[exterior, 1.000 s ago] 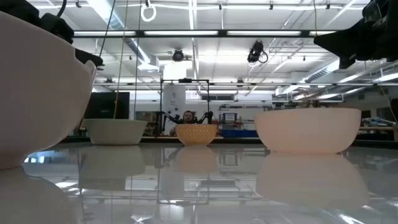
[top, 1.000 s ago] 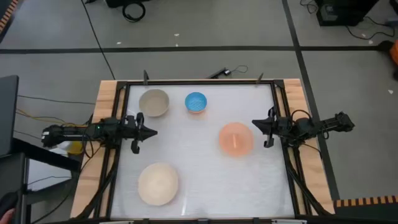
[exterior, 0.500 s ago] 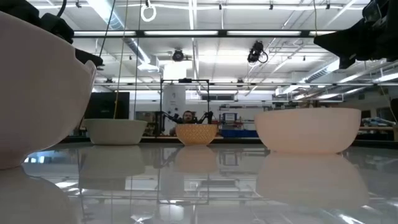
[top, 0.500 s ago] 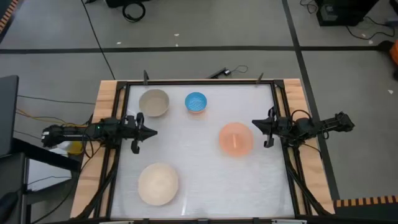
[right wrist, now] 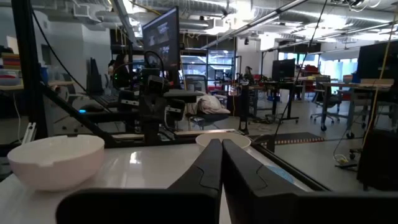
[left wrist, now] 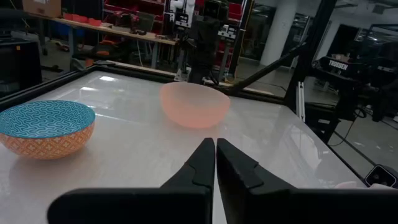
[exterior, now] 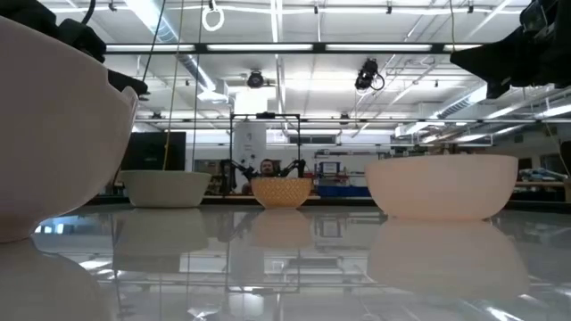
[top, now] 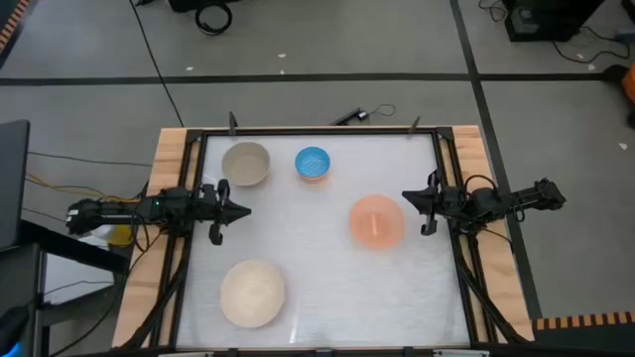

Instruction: Nest bowls inside each other

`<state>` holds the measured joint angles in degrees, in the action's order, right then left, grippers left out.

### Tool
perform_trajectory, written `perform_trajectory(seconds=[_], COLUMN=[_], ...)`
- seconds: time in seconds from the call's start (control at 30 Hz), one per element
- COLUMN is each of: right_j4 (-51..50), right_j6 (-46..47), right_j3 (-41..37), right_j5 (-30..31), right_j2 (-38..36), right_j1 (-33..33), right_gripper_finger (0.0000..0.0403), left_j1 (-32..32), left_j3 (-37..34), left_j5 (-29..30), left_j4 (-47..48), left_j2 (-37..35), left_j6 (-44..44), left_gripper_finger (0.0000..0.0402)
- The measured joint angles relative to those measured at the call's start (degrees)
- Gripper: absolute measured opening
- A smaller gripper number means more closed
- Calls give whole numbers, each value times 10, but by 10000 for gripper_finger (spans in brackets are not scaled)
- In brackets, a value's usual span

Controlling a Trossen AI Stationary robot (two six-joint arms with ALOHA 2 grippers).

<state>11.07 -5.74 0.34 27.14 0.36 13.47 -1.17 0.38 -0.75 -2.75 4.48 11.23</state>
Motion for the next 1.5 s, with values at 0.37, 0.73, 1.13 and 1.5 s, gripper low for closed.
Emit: perform_trajectory(seconds=[0.37, 0.73, 1.13, 1.5], right_j4=[4, 93, -17, -123], right_j6=[-1, -32, 279, 275], right_j3=[0, 0, 19, 155], right_j5=[0, 39, 99, 37], right_j2=[0, 0, 99, 253], right_j1=[0, -4, -64, -132], right_gripper_finger=[16, 16, 16, 16], left_j1=[0, 0, 0, 0], left_j3=[0, 0, 3, 25], left_j5=[0, 23, 92, 129], left_j4=[-3, -13, -64, -79], left_j2=[0, 0, 24, 113], left_j6=[0, -29, -36, -42], left_gripper_finger=[20, 20, 21, 21])
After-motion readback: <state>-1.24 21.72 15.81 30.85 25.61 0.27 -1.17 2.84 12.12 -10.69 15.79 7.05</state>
